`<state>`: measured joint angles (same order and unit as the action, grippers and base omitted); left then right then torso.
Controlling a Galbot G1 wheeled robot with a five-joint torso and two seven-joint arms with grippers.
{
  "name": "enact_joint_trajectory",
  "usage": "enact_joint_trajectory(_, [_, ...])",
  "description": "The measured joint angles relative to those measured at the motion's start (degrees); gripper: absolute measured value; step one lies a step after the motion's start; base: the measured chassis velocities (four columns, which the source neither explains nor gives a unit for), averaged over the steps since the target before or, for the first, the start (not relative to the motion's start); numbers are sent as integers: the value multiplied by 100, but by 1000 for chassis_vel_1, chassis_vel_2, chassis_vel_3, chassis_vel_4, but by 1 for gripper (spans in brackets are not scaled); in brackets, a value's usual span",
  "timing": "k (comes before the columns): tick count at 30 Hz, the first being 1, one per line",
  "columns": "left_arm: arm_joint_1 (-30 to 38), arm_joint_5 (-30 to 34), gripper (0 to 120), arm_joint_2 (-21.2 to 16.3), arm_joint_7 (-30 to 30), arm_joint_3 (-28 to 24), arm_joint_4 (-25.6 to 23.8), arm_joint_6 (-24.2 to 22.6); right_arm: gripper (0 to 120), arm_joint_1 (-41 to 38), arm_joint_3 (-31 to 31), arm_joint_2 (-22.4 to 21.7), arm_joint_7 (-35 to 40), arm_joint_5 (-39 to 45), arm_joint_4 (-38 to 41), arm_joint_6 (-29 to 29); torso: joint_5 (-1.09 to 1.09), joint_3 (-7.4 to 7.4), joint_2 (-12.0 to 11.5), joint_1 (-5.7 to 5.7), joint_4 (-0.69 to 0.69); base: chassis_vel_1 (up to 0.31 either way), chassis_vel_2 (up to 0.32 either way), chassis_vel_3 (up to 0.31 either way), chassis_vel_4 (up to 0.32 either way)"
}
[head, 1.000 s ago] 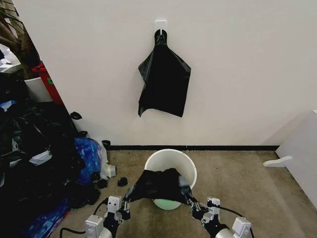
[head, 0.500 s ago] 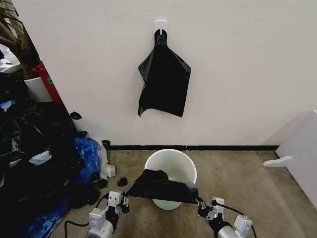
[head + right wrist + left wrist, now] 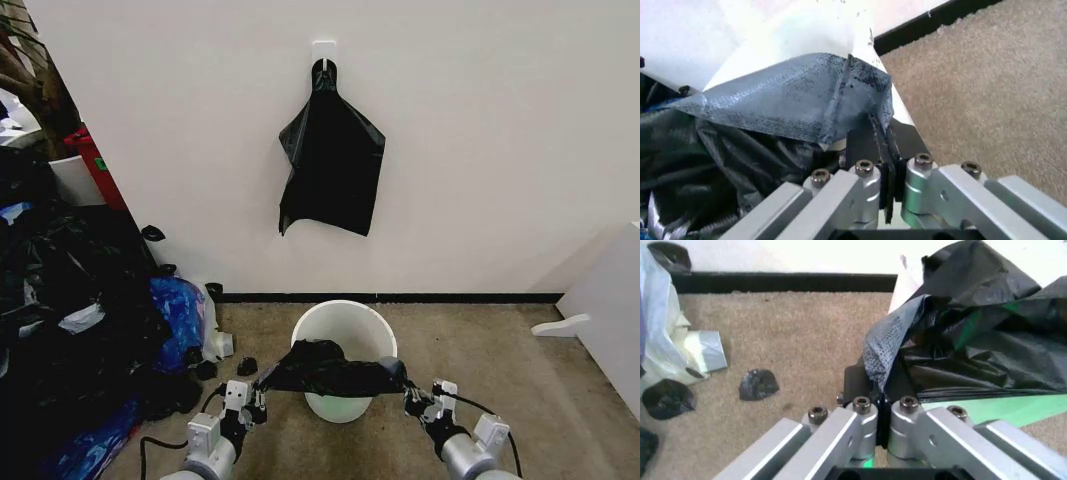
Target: Place the garbage bag over the trash bin.
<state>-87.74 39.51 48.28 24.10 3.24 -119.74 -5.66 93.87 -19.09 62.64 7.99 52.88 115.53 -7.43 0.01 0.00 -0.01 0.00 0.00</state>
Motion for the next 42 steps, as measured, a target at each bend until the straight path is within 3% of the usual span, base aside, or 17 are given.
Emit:
enact_joint_trajectory(7, [156, 343, 0, 110, 154, -70, 61, -55, 0, -42, -121, -18, -43, 76, -28, -107, 0, 0, 0, 0, 0, 0, 0, 0, 0])
enact_joint_trajectory(18, [223, 539, 0, 49, 282, 108, -270, -138, 0, 43, -361, -17, -21, 229, 156, -272, 0, 0, 0, 0, -1, 0, 0, 0, 0])
enact_joint_trajectory(42, [504, 692, 0, 550, 305, -162, 545, -205, 0, -419, -325, 97, -610, 123, -343, -935, -1, 0, 1, 0, 0, 0, 0, 0, 0])
